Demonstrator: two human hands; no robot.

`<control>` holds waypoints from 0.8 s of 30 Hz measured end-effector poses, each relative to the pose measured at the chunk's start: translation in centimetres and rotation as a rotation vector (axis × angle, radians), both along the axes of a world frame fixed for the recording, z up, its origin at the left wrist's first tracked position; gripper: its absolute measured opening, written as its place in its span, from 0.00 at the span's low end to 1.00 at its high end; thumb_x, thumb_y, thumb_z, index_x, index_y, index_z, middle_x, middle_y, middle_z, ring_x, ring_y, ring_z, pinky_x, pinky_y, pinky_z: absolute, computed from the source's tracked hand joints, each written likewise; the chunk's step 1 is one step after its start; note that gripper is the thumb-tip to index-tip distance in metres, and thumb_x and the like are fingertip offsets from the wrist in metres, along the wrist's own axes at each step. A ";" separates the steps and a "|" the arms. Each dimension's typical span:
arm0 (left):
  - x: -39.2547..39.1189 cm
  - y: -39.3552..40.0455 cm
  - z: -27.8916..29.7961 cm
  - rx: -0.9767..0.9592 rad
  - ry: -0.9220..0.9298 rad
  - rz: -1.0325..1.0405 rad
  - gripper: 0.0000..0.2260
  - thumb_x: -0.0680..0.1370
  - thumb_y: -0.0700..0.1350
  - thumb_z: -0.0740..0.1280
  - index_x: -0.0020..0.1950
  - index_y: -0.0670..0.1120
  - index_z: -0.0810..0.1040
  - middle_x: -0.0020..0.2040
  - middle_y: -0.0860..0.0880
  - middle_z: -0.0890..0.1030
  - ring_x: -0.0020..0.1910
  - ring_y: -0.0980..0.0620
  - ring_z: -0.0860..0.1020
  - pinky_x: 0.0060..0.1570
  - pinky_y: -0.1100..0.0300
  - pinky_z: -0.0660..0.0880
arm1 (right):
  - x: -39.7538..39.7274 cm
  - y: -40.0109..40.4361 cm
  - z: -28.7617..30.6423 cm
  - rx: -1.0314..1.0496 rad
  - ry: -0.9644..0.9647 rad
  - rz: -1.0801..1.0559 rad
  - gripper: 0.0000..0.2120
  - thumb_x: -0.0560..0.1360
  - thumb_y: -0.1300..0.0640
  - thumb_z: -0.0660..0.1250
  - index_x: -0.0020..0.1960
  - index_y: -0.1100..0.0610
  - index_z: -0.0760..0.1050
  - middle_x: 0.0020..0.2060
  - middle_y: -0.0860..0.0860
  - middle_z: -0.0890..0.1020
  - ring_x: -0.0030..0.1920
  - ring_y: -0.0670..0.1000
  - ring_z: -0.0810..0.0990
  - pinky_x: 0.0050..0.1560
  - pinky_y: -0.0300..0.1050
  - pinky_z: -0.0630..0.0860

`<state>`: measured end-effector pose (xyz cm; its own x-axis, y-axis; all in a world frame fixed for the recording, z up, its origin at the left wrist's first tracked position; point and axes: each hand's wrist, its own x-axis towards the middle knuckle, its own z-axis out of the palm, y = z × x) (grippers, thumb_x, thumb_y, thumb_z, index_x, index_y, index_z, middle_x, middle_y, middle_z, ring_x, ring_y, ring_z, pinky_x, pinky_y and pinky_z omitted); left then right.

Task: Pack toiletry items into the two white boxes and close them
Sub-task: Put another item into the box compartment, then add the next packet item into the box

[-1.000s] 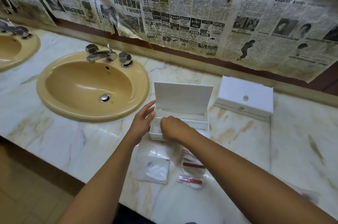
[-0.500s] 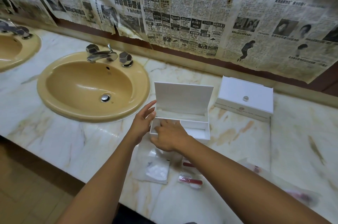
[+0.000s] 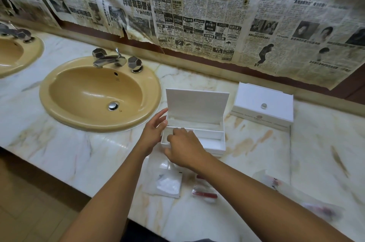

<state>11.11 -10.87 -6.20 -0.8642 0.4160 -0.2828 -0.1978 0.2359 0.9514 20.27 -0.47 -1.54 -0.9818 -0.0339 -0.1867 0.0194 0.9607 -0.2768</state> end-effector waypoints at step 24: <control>-0.6 -0.3 -1.2 -0.001 -0.031 0.013 0.16 0.82 0.49 0.63 0.68 0.66 0.73 0.67 0.53 0.75 0.66 0.58 0.73 0.61 0.45 0.74 | 5.0 -3.4 -3.3 -0.004 -0.081 0.205 0.19 0.72 0.55 0.67 0.61 0.59 0.71 0.55 0.58 0.73 0.56 0.59 0.70 0.49 0.50 0.66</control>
